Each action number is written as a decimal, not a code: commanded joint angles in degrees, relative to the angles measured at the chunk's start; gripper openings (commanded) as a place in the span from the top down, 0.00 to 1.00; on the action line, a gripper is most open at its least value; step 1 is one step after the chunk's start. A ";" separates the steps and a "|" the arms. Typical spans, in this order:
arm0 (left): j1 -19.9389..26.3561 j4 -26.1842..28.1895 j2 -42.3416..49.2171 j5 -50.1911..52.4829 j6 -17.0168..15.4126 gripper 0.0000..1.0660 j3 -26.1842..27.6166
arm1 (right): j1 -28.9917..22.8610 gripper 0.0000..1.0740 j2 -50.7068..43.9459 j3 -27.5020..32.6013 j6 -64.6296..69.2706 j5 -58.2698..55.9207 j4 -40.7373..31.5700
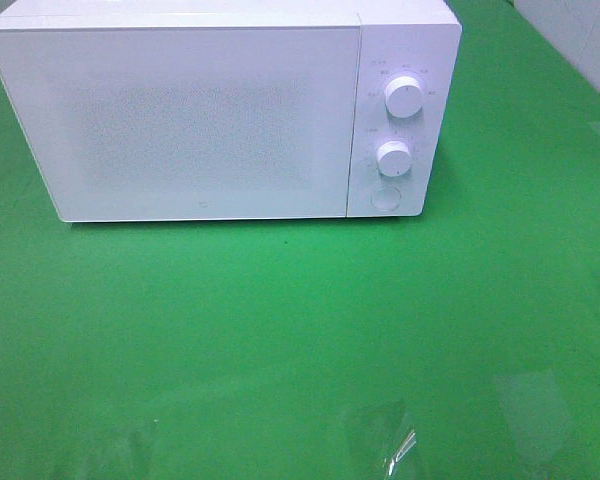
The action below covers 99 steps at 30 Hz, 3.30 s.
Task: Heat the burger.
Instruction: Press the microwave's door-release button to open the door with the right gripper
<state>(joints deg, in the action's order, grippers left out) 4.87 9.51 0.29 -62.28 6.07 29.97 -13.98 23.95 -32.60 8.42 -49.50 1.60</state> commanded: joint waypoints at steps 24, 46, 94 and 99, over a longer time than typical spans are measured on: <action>0.06 0.52 0.34 0.80 0.11 0.12 -0.23 | 7.28 0.33 -25.73 4.41 -1.78 -5.33 0.34; 0.06 0.46 0.34 0.80 0.11 0.12 -0.23 | 7.28 0.33 -25.61 3.09 -1.72 -3.61 0.34; 0.06 0.46 0.34 0.80 0.11 0.12 -0.23 | 7.28 0.36 25.27 15.58 -0.86 77.98 0.34; 0.06 0.46 0.34 0.80 0.11 0.12 -0.23 | 7.28 0.36 34.43 16.84 -0.86 88.87 -0.11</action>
<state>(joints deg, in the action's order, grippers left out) 4.87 9.51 0.29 -62.28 6.07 29.97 -6.93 56.32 -15.93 7.96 35.64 1.60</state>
